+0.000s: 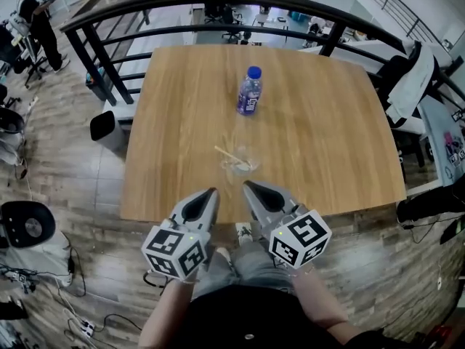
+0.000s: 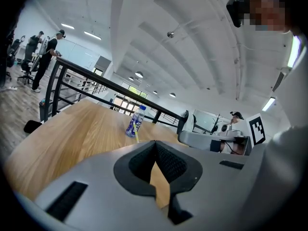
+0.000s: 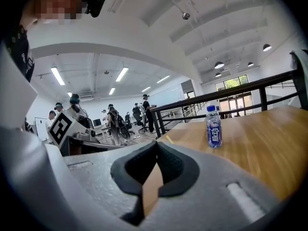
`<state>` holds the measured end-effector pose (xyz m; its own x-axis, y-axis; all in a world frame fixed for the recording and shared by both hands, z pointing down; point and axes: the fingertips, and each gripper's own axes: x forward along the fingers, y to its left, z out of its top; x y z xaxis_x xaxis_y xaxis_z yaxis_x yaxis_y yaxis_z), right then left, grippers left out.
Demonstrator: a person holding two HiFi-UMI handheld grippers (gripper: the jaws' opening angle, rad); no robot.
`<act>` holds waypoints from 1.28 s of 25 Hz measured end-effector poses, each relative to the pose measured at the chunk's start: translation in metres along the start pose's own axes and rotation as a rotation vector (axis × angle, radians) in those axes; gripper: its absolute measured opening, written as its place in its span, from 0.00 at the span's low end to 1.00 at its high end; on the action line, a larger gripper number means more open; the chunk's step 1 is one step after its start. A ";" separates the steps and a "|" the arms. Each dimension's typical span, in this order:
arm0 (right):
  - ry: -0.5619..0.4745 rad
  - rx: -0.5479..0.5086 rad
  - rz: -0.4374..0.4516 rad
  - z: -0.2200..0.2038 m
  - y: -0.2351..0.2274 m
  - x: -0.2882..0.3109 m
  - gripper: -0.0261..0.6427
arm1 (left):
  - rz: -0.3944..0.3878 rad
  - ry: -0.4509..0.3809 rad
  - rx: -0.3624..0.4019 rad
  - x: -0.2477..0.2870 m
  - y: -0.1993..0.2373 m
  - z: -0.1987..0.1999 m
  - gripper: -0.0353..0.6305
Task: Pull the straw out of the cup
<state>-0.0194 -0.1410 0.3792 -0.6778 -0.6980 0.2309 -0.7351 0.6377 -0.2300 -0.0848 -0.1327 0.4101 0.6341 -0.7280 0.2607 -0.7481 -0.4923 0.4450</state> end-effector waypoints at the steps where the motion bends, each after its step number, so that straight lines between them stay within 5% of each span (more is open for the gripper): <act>1: 0.009 -0.002 0.004 -0.001 -0.005 0.004 0.04 | 0.002 0.002 -0.003 0.004 0.002 0.001 0.07; 21: 0.187 -0.192 0.169 -0.012 -0.062 0.074 0.04 | 0.119 0.013 -0.117 0.070 0.046 -0.010 0.07; 23: 0.212 -0.236 0.188 -0.017 -0.062 0.078 0.12 | 0.132 0.014 -0.127 0.071 0.050 -0.014 0.07; 32: 0.277 -0.371 0.229 -0.029 -0.059 0.098 0.15 | 0.173 0.006 -0.163 0.067 0.063 -0.028 0.07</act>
<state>-0.0432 -0.2375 0.4425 -0.7632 -0.4468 0.4669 -0.4886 0.8718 0.0356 -0.0835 -0.1995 0.4792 0.5007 -0.7919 0.3496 -0.8046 -0.2768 0.5254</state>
